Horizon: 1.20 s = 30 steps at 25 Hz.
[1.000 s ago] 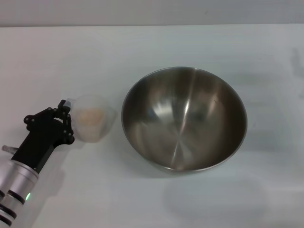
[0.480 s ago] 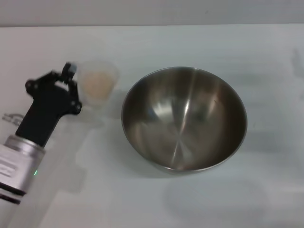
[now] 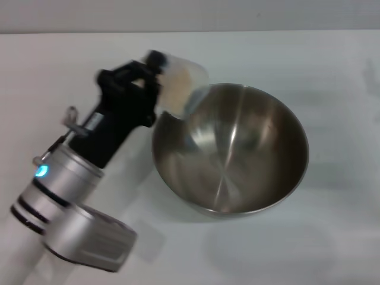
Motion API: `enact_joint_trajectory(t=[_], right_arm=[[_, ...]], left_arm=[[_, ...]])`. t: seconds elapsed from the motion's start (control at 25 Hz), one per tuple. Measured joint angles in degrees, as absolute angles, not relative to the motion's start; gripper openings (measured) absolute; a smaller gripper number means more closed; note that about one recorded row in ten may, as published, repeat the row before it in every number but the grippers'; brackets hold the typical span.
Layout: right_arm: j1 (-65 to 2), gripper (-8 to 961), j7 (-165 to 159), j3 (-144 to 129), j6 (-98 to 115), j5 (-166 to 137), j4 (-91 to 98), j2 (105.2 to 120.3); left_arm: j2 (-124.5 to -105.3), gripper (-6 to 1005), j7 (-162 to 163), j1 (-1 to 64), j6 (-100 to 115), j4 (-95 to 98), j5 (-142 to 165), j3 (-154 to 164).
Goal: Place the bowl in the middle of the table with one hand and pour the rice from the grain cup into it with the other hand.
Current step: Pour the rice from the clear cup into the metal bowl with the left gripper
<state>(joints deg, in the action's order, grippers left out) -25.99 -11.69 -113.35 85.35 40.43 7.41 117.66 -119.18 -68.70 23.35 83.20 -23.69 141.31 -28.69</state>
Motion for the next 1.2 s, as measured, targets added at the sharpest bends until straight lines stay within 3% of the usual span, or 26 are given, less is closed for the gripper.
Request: enact_joint_trajectory(t=[0.72,1.2], right_arm=[[-26.9,584,-8.7,-113.0,85.2,40.0,7.5,117.49],[-27.2,584,-8.6,-113.0,85.3,40.0,7.2,117.15]], left_arm=[[-119.18,60,-108.0,26.2,73.9,-25.1,148.2,-28.6],[-119.18,73,-116.4,25.9,74.4,-25.8,151.5,-28.7]])
